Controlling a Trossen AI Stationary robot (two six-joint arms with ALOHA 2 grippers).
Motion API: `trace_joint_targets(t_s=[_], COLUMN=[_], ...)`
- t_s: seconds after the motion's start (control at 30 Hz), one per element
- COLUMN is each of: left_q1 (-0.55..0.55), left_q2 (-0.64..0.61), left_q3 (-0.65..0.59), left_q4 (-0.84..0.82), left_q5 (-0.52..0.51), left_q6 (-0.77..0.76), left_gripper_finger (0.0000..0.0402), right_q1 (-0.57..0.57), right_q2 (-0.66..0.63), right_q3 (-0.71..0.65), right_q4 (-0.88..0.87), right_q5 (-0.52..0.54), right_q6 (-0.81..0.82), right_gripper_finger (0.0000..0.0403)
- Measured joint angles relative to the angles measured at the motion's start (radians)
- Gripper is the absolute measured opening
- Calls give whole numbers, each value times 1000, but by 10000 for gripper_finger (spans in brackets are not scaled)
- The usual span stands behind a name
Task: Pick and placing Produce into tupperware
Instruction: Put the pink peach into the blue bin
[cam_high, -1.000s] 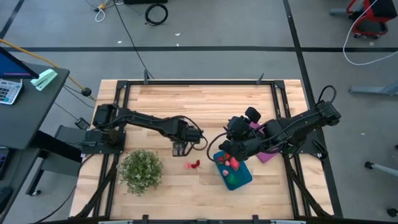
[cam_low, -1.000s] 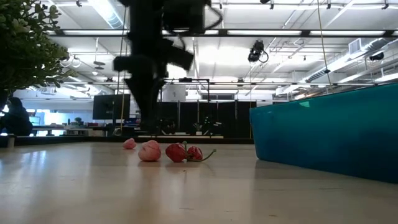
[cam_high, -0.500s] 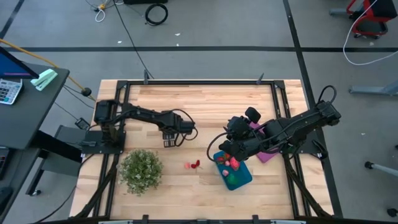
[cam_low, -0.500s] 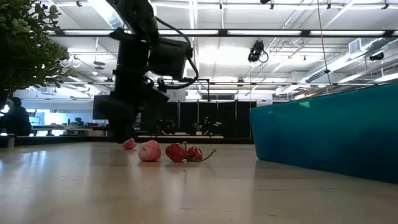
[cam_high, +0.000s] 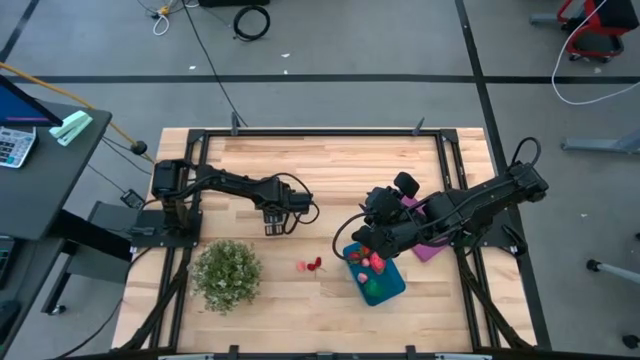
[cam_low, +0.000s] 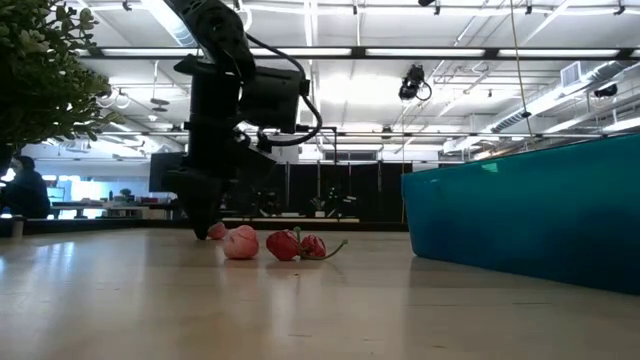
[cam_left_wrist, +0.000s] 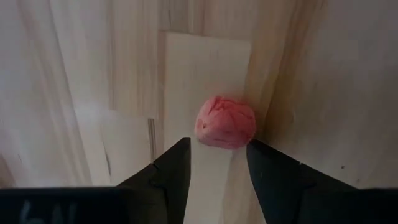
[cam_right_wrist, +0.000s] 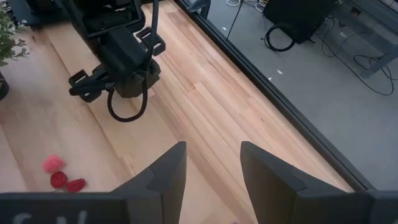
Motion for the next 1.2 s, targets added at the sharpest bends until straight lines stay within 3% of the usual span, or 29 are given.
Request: trace_joint_targets(t_s=[0.43, 0.53, 0.73, 1.0, 1.2], left_q1=[-8, -8, -19, -130, -217], left_q2=[0, 0, 0, 2, 2], left_q3=[0, 0, 9, 177, 305], left_q4=[51, 58, 77, 115, 340], left_q5=[0, 0, -4, 6, 126], left_q6=[71, 73, 65, 153, 197], left_gripper_finger=[157, 130, 34, 33, 33], right_q1=[0, 0, 0, 0, -1], right_q2=[0, 0, 0, 0, 0], right_q3=[0, 0, 0, 0, 0], right_q4=[0, 0, 0, 0, 0], right_q5=[0, 0, 0, 20, 72], right_q6=[0, 0, 0, -5, -8], right_gripper_finger=[160, 160, 160, 160, 160])
